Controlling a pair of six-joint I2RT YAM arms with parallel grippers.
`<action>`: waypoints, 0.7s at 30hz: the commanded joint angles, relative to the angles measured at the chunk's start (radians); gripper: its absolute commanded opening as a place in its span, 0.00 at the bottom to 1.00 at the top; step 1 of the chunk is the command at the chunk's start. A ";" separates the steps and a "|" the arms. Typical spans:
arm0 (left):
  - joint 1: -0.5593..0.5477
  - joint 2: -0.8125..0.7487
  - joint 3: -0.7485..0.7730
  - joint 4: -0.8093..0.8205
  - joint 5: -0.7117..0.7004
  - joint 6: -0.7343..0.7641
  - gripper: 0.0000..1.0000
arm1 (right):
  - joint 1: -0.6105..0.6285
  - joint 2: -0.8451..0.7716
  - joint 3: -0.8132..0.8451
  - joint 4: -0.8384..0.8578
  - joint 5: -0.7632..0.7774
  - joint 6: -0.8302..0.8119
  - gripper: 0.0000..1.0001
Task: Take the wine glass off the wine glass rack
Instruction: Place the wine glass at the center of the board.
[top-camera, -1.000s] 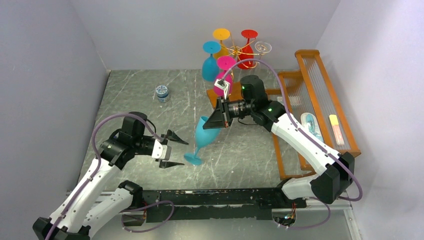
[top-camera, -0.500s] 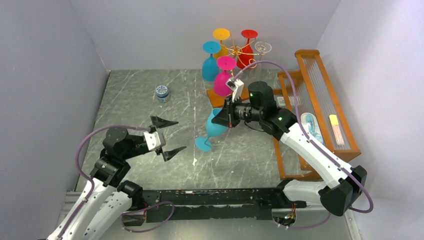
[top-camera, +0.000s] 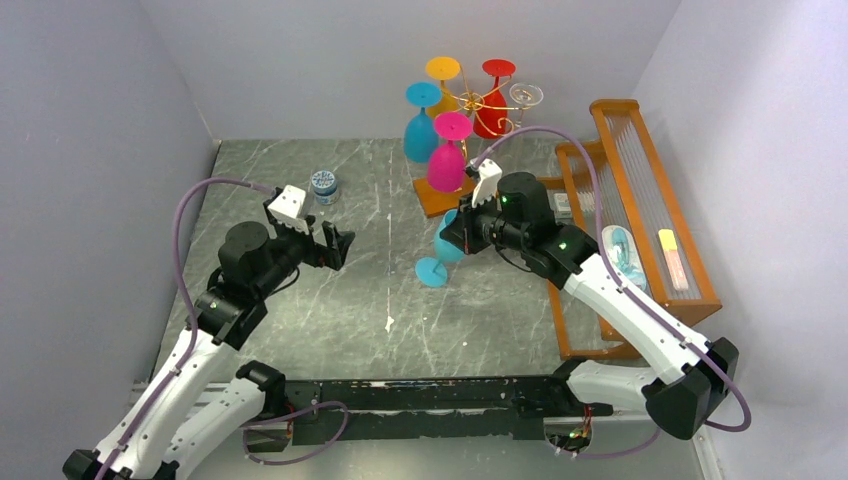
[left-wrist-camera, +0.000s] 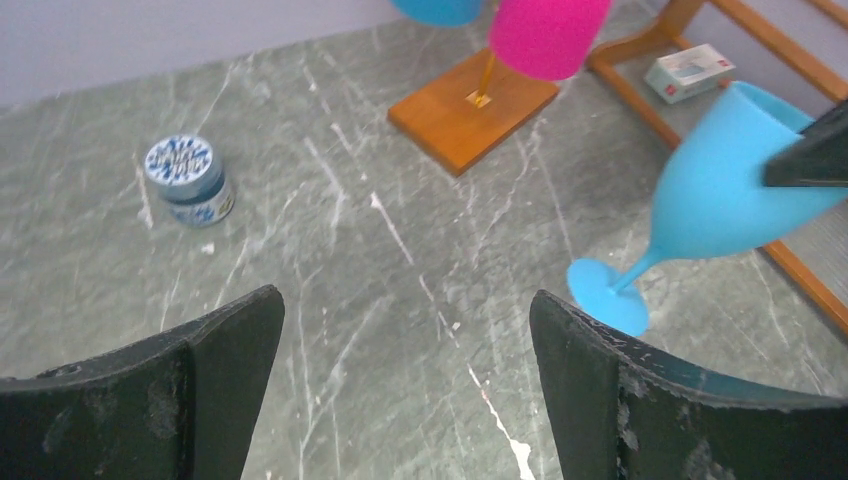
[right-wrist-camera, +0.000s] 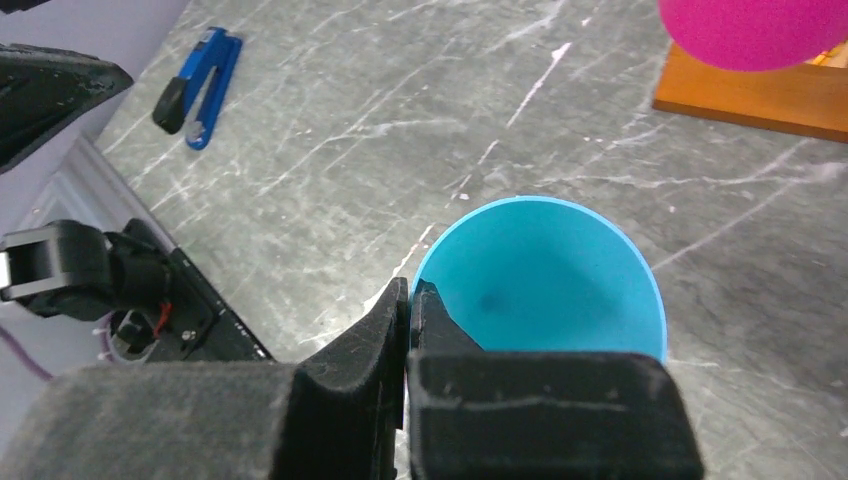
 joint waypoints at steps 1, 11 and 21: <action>0.001 -0.001 0.051 -0.106 -0.144 -0.078 0.97 | 0.007 -0.033 -0.020 -0.004 0.127 -0.028 0.00; 0.001 0.022 0.031 -0.133 -0.157 -0.088 0.97 | 0.008 -0.074 -0.115 0.019 0.440 -0.014 0.00; 0.001 0.026 -0.001 -0.104 -0.155 -0.109 0.97 | -0.032 -0.132 -0.239 0.100 0.572 0.067 0.00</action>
